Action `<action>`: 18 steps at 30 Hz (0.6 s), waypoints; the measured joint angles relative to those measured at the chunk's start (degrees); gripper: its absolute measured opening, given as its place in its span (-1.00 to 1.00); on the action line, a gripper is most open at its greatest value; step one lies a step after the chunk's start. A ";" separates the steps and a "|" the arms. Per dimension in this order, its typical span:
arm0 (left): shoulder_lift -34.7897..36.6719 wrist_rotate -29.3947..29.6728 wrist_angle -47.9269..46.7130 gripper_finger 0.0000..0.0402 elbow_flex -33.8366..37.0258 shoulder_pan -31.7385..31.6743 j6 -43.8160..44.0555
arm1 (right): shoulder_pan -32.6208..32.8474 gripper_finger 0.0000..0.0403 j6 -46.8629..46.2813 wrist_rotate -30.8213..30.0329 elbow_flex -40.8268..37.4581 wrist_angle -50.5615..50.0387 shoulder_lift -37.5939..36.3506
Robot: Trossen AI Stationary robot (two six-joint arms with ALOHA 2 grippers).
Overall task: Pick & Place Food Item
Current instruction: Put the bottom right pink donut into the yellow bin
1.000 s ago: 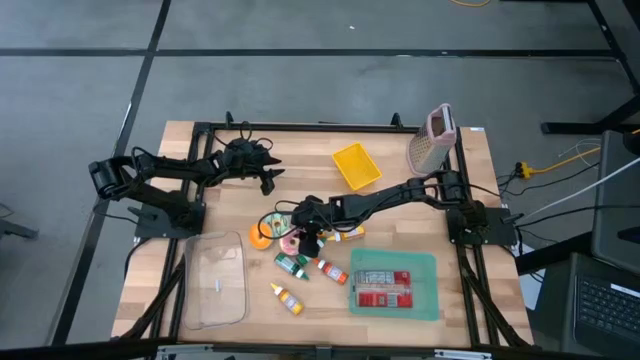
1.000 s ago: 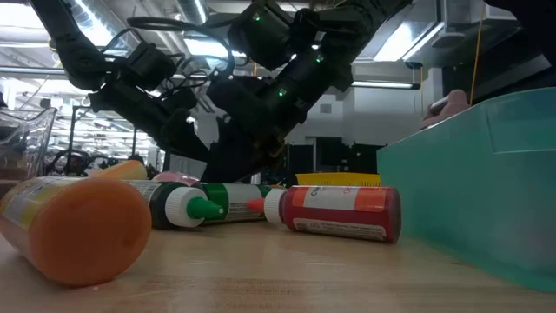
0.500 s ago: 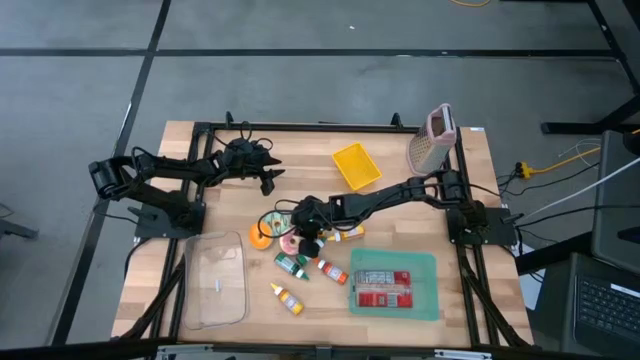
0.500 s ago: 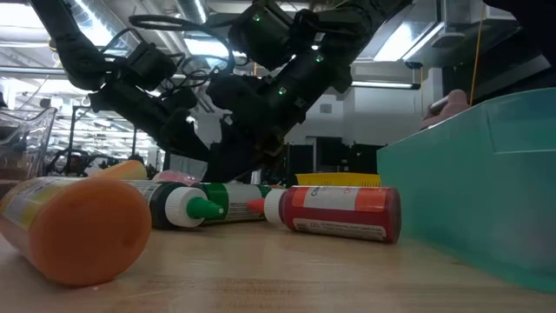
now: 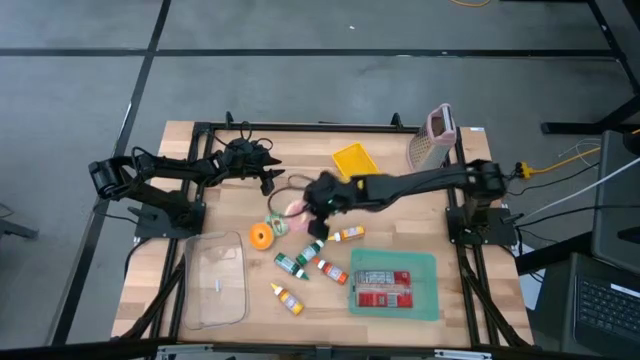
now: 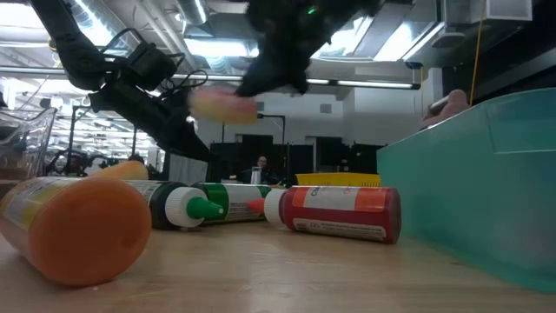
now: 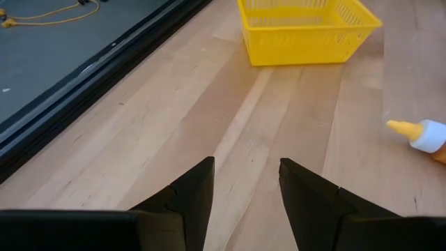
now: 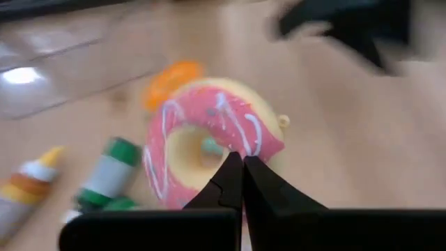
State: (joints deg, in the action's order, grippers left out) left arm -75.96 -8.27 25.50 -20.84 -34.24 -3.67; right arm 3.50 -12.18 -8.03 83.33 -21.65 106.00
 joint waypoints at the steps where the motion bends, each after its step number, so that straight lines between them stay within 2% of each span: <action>1: 0.00 -0.06 -0.01 -0.22 0.00 0.00 -0.01 | -0.35 -1.00 0.19 -2.33 0.00 -2.21 -1.62; 5: 0.00 -0.39 -0.02 -0.22 0.00 0.00 0.01 | -2.24 -1.00 -0.50 -11.55 0.00 -13.28 -7.15; 11: 0.00 -0.43 -0.02 -0.22 0.00 0.02 0.03 | -6.91 -1.00 -2.46 -20.11 0.02 -24.60 -10.73; 14: 0.00 -0.44 -0.02 -0.22 0.00 0.02 0.05 | -10.59 -1.00 -2.39 -20.57 -0.28 -26.58 -10.73; 18: 0.00 -0.52 -0.17 -0.21 0.00 0.02 0.06 | -16.73 -1.00 -1.66 -17.15 -3.69 -25.12 -10.73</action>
State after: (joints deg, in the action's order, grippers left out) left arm -75.96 -8.79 25.33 -20.84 -34.22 -3.61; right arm -13.23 -13.84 -25.17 79.64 -46.78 95.26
